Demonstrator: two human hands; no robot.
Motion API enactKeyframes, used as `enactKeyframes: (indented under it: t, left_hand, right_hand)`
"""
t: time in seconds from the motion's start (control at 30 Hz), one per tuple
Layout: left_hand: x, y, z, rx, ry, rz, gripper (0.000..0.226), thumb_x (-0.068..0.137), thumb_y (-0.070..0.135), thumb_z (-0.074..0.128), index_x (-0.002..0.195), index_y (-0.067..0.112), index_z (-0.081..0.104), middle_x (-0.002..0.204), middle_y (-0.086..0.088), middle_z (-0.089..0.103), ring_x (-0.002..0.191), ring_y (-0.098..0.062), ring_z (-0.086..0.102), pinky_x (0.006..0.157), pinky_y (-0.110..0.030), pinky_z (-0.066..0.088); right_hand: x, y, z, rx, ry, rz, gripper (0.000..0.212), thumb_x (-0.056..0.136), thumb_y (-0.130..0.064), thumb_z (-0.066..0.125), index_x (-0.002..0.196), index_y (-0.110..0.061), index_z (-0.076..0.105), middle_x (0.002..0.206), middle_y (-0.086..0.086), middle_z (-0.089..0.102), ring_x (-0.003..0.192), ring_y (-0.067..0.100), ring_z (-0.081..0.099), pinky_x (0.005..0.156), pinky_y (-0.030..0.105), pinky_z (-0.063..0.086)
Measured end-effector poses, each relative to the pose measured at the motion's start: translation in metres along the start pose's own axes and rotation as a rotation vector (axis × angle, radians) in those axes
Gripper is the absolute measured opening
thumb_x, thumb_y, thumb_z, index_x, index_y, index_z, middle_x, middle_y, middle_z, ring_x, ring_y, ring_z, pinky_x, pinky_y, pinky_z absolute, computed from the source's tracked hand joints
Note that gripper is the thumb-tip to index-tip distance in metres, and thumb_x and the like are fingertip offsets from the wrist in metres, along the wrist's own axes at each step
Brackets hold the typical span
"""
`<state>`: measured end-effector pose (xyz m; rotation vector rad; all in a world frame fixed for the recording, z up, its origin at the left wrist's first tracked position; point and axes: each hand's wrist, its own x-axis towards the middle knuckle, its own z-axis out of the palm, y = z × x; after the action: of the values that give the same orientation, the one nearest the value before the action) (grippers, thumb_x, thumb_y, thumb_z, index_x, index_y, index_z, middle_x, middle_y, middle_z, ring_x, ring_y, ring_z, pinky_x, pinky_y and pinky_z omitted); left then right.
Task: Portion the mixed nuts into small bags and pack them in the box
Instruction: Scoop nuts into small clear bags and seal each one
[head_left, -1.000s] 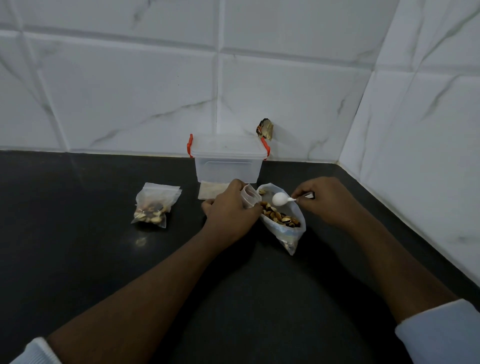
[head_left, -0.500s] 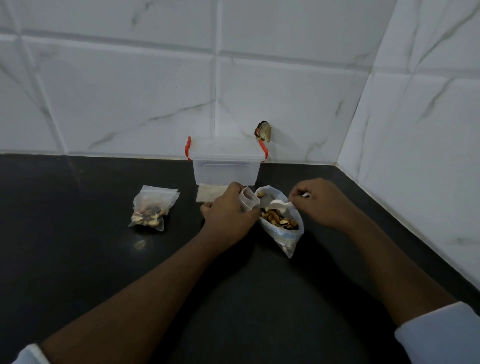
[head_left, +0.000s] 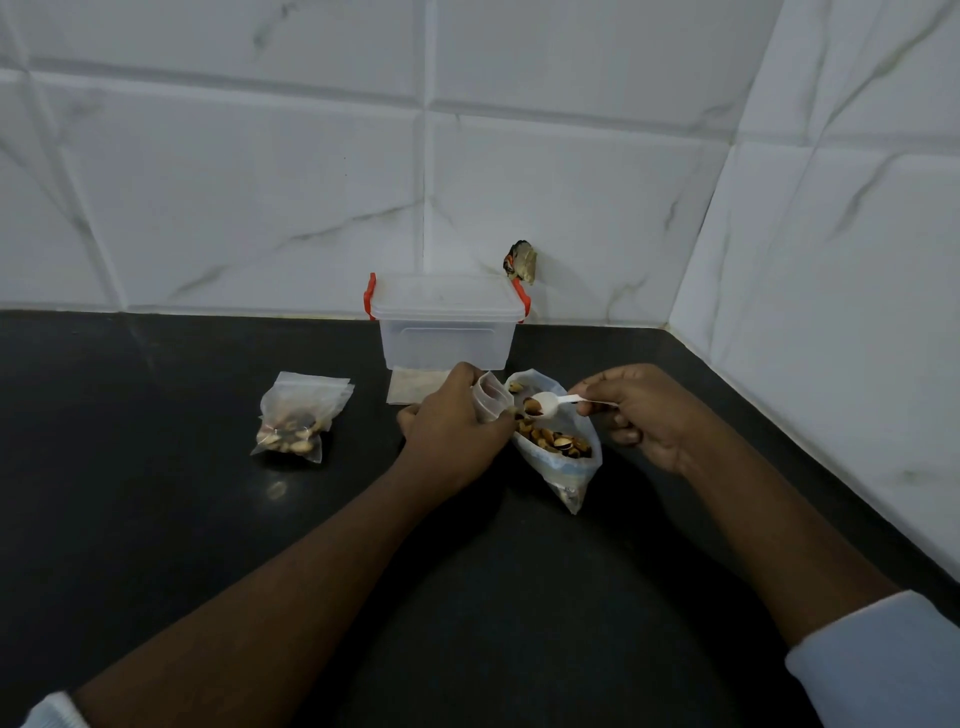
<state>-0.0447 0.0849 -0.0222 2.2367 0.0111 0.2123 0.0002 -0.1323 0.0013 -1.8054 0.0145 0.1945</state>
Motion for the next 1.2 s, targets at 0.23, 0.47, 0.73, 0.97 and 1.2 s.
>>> enactKeyframes:
  t: [0.23, 0.47, 0.73, 0.97, 1.2]
  left_hand:
    - [-0.001, -0.002, 0.000, -0.018, -0.006, 0.026, 0.036, 0.093, 0.041, 0.068, 0.118, 0.039, 0.043, 0.108, 0.018, 0.057, 0.104, -0.006, 0.051, 0.115, -0.046, 0.022]
    - [0.000, -0.004, -0.001, -0.052, -0.027, 0.046, 0.036, 0.092, 0.040, 0.071, 0.115, 0.039, 0.044, 0.105, 0.020, 0.059, 0.107, -0.008, 0.055, 0.117, -0.052, 0.029]
    - [0.000, -0.004, 0.000, -0.035, -0.011, 0.050, 0.037, 0.093, 0.040, 0.069, 0.116, 0.040, 0.041, 0.109, 0.018, 0.055, 0.107, -0.007, 0.051, 0.116, -0.053, 0.027]
    - [-0.003, 0.002, -0.003, 0.011, -0.032, 0.018, 0.039, 0.092, 0.035, 0.071, 0.123, 0.034, 0.048, 0.120, 0.009, 0.064, 0.119, -0.016, 0.059, 0.119, -0.049, 0.027]
    - [-0.003, 0.000, -0.002, -0.061, -0.013, 0.011, 0.039, 0.090, 0.027, 0.074, 0.114, 0.039, 0.045, 0.102, 0.018, 0.055, 0.115, -0.016, 0.061, 0.113, -0.053, 0.040]
  right_hand:
    - [-0.004, -0.007, -0.001, 0.204, -0.118, -0.137, 0.017, 0.100, -0.003, 0.057, 0.108, 0.004, 0.071, 0.079, 0.008, 0.068, 0.052, 0.006, 0.037, 0.041, 0.017, 0.028]
    - [-0.021, -0.013, 0.015, -0.222, -0.194, -0.472, 0.016, 0.099, -0.011, 0.066, 0.104, -0.021, 0.078, 0.094, 0.003, 0.079, 0.073, 0.015, 0.059, 0.060, 0.021, 0.044]
    - [-0.019, -0.017, 0.005, -0.352, -0.061, -0.572, 0.020, 0.091, -0.004, 0.073, 0.103, -0.020, 0.078, 0.097, -0.008, 0.077, 0.090, 0.004, 0.070, 0.077, 0.017, 0.052]
    - [-0.015, -0.017, -0.019, -0.669, -0.078, -0.417, 0.020, 0.088, -0.006, 0.074, 0.090, -0.025, 0.080, 0.081, -0.013, 0.073, 0.074, 0.003, 0.061, 0.067, 0.022, 0.047]
    - [-0.006, -0.008, -0.011, -0.729, 0.080, -0.431, 0.019, 0.089, -0.012, 0.072, 0.090, -0.029, 0.079, 0.084, -0.012, 0.072, 0.073, 0.004, 0.060, 0.065, 0.023, 0.041]
